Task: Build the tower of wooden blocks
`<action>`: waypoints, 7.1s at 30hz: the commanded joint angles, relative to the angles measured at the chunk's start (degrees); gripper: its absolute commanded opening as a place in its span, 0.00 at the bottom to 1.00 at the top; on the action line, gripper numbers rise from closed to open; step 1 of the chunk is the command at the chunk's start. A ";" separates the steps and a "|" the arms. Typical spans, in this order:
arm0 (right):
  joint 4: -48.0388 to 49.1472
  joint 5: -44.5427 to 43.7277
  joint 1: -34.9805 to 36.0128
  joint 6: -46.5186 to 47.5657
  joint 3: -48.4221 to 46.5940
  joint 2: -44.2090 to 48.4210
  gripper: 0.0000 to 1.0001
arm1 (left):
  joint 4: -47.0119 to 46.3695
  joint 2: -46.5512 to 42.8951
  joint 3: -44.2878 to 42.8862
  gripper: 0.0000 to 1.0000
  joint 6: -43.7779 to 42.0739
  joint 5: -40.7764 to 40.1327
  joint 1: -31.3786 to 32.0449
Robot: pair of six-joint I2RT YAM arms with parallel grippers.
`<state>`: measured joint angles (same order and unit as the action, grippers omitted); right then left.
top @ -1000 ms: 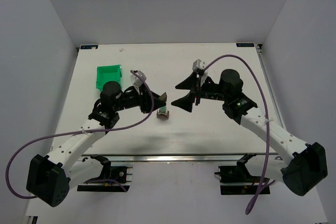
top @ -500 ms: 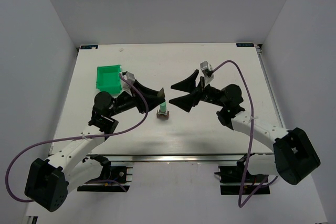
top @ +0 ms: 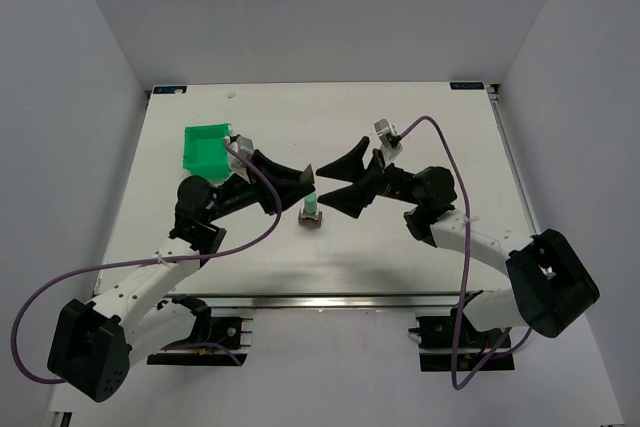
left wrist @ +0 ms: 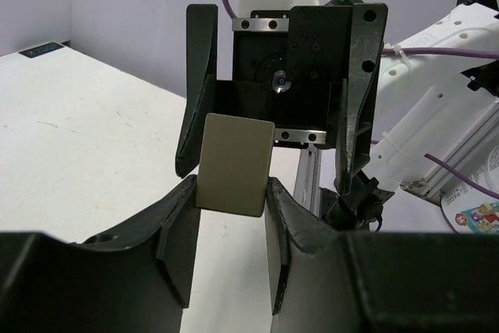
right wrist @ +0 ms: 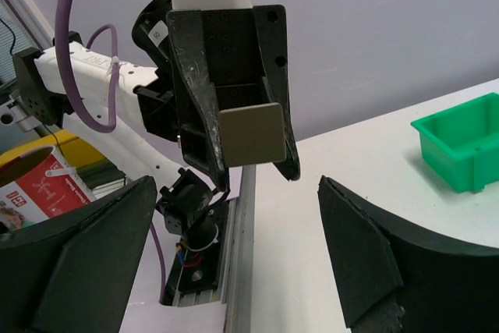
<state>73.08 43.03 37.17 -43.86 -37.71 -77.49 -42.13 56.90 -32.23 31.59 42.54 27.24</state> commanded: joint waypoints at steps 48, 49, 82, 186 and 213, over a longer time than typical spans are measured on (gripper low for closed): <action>-76.21 -22.02 2.47 47.60 -29.05 6.31 0.00 | 29.19 -14.98 0.06 0.98 -6.72 -16.41 0.09; -81.90 -22.80 2.38 53.46 -32.13 3.61 0.00 | 33.12 -15.50 -0.55 0.98 -6.63 -18.27 0.09; -107.28 -44.52 -1.04 62.49 -38.23 -27.45 0.00 | 52.59 -17.53 -5.48 0.98 -1.98 -47.29 -0.17; -125.64 -42.76 18.03 74.27 -69.69 -32.02 0.14 | 53.82 -19.73 -1.08 0.98 -0.83 -57.49 -0.26; -125.02 -41.00 18.03 74.44 -69.78 -31.84 0.28 | 52.94 -19.55 -0.99 0.98 -1.45 -55.55 -0.26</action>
<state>-52.51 1.10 54.89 30.41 -105.03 -109.25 11.57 38.02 -33.26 30.85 -13.93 27.11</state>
